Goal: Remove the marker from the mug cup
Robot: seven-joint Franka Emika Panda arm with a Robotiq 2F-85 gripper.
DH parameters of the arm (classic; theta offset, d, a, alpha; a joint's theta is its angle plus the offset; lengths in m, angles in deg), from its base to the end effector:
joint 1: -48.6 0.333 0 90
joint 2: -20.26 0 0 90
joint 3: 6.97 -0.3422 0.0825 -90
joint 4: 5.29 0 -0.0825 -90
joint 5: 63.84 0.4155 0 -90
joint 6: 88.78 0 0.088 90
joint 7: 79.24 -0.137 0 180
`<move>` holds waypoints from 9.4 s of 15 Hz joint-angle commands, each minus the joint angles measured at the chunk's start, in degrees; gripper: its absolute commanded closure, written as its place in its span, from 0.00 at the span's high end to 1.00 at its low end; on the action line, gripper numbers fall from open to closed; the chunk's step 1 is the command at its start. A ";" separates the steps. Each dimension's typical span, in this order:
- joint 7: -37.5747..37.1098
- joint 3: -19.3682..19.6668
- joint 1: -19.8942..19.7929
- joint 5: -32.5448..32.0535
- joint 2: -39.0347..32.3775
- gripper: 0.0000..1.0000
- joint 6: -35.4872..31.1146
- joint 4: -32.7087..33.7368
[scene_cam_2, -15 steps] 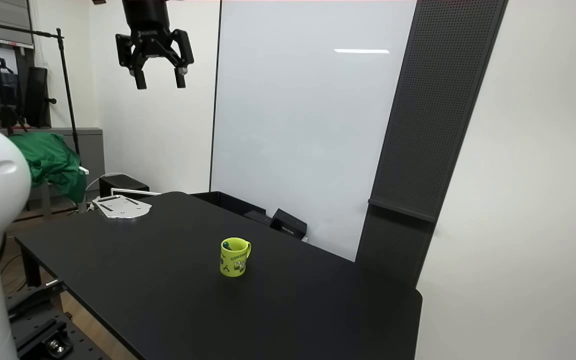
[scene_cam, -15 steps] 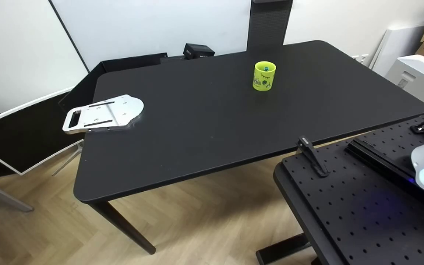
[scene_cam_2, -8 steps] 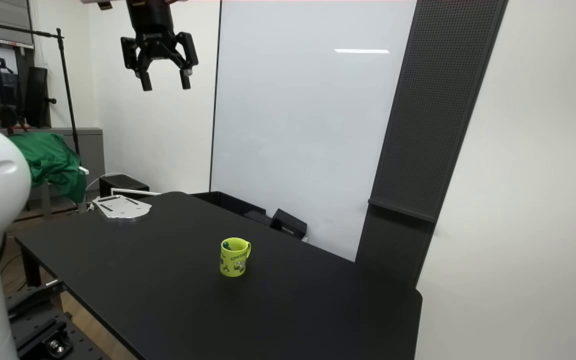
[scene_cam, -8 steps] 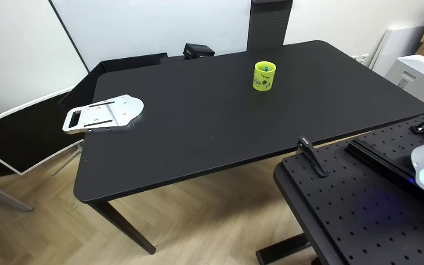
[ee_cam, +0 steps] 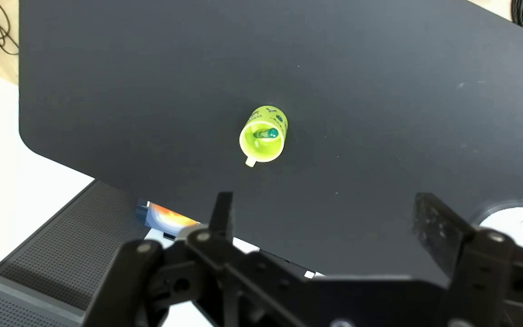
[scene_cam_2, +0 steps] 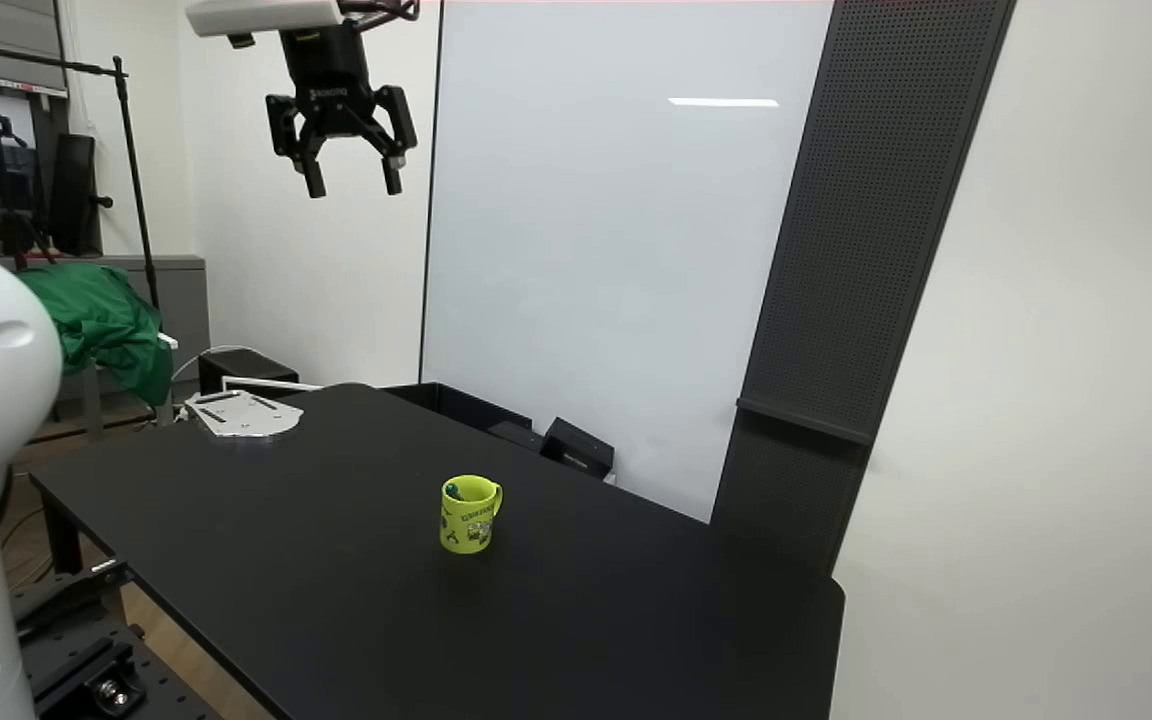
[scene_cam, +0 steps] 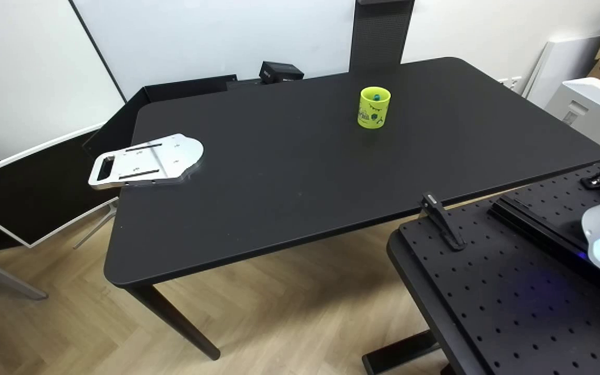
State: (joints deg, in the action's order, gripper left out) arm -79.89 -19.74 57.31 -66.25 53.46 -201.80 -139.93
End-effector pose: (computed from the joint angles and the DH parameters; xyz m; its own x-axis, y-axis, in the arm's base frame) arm 0.3902 0.1605 0.5406 0.9165 0.3533 0.1876 0.3265 -0.9316 0.1596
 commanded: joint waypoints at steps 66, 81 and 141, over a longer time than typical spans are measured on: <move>3.84 5.99 -3.61 -9.89 -27.04 1.00 -34.89 -4.34; 2.32 6.27 -2.21 -15.15 -39.16 1.00 -47.44 -3.85; 7.33 25.07 11.54 -32.48 -68.43 0.74 -72.07 4.87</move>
State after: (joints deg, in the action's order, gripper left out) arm -72.05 3.54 66.92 -98.71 -13.33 -272.65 -136.90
